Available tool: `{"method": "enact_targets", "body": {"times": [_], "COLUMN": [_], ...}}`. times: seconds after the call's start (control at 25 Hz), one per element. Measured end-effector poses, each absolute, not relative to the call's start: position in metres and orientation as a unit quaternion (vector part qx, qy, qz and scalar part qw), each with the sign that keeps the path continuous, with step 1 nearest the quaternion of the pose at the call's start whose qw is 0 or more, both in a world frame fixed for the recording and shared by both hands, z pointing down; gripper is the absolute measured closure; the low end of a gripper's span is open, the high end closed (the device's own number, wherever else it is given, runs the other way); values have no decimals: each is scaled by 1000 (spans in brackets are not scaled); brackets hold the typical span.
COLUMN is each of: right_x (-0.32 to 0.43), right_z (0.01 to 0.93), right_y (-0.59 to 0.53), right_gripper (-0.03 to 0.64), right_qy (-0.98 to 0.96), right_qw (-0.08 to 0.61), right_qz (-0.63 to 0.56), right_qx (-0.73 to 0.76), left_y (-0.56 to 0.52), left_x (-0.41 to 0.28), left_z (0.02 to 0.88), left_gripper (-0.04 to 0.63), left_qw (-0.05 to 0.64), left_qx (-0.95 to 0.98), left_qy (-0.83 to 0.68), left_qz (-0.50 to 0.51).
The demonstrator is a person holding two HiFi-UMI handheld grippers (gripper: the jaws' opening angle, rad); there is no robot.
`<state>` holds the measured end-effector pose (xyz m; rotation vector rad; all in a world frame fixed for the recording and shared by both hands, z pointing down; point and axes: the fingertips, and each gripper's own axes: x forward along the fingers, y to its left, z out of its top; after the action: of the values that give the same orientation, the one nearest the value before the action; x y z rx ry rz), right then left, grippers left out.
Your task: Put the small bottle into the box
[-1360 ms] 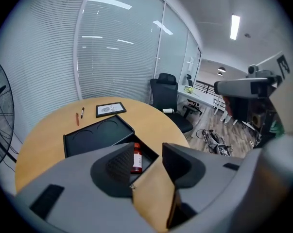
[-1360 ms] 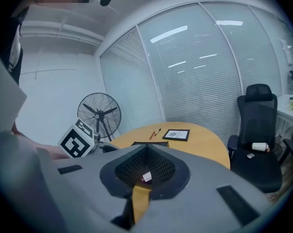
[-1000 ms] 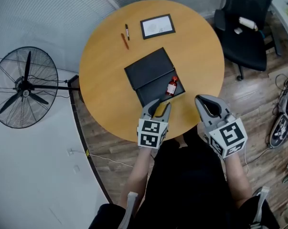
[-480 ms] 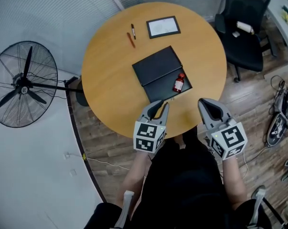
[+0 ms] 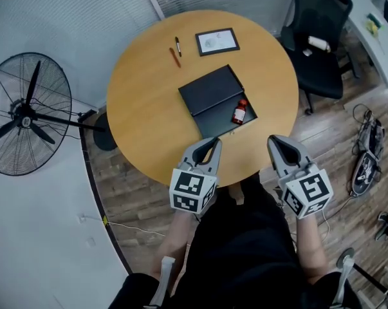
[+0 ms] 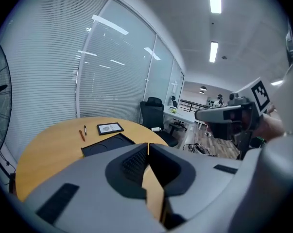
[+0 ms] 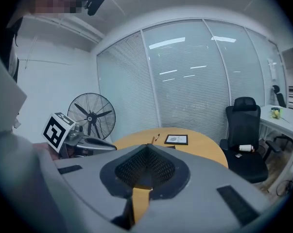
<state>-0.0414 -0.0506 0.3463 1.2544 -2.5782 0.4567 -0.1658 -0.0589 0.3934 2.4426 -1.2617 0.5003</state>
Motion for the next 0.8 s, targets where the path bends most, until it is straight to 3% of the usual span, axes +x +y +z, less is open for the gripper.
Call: {"method": "enact_targets", "body": {"times": [0.8], "right_x": [-67], "right_z": [320], "right_y": [-8], "right_gripper": [607], "right_qy": [-877], "right_qw": [61], "right_qz": [145], "right_qx": [455], "left_y": [-26], "left_x": [-173], "left_z": [325], "left_gripper": [597], "left_qw": [104], "left_qx": [903], "left_qy": [-398], "left_qz": [122]}}
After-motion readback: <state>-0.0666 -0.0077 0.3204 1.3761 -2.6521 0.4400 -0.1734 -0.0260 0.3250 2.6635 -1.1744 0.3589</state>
